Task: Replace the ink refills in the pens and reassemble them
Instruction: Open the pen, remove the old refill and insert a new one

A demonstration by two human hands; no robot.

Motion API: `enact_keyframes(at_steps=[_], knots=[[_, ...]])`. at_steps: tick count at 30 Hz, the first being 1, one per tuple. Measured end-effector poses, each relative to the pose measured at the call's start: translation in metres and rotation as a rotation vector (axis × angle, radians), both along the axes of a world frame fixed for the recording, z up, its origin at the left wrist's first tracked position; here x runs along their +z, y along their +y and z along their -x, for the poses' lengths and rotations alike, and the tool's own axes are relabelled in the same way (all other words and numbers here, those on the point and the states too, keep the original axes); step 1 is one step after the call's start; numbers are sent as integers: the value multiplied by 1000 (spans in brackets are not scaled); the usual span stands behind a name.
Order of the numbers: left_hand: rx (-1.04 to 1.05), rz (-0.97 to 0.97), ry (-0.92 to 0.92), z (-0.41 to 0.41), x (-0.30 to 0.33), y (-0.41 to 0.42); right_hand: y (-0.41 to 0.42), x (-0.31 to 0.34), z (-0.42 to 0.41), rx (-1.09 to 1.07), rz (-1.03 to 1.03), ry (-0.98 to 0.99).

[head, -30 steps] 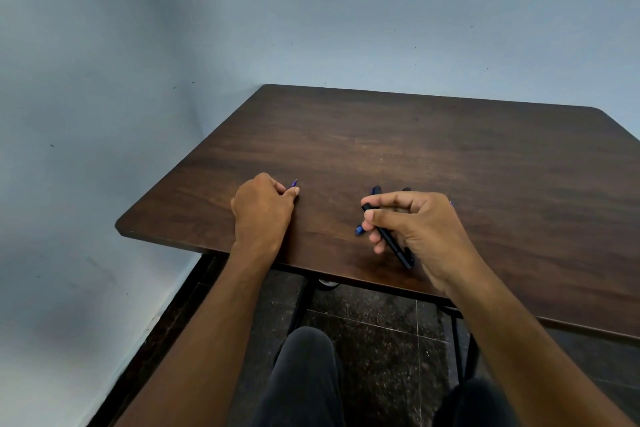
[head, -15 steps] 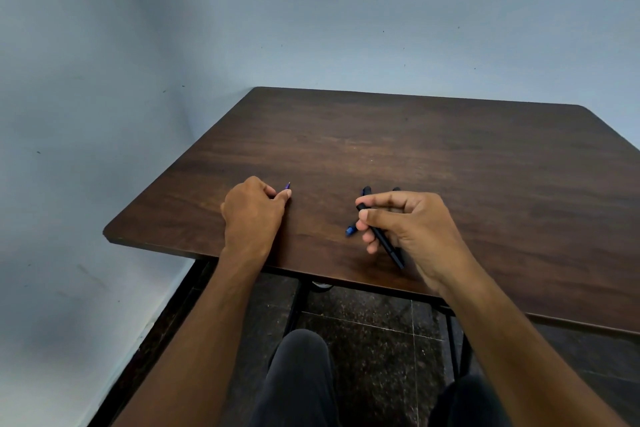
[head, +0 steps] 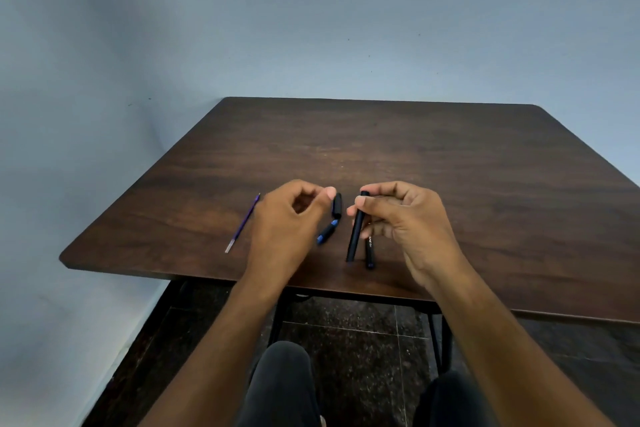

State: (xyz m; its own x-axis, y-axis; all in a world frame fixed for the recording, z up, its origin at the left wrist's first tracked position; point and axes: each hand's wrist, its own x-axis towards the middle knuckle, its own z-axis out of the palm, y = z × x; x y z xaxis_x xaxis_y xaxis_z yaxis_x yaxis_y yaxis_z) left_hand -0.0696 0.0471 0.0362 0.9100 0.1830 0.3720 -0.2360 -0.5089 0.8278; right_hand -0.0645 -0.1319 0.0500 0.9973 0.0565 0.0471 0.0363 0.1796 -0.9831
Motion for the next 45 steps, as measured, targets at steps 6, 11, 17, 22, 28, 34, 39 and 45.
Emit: enact_keyframes(at_steps=[6,11,17,22,28,34,39,45], knots=[[-176,89,47,1,-8,-34,-14,-1,-2,-119,-53,1],[-211,75,16,1,-8,-44,-21,-2,-2,-177,-110,21],[-193,15,-50,-4,-10,-53,-24,-1,-3,-188,-166,52],[-138,-99,-159,-6,-13,-58,-36,-2,-5,-147,-174,65],[-135,-136,-162,-8,-18,-59,-61,-7,-11,-271,184,36],[-148,-167,-153,-9,-20,-59,-74,-13,-19,-422,751,77],[-136,-177,-135,-9,-20,-56,-62,-14,-30,-328,964,218],[-129,-156,-120,-8,-20,-54,-55,-12,-41,-277,1101,314]])
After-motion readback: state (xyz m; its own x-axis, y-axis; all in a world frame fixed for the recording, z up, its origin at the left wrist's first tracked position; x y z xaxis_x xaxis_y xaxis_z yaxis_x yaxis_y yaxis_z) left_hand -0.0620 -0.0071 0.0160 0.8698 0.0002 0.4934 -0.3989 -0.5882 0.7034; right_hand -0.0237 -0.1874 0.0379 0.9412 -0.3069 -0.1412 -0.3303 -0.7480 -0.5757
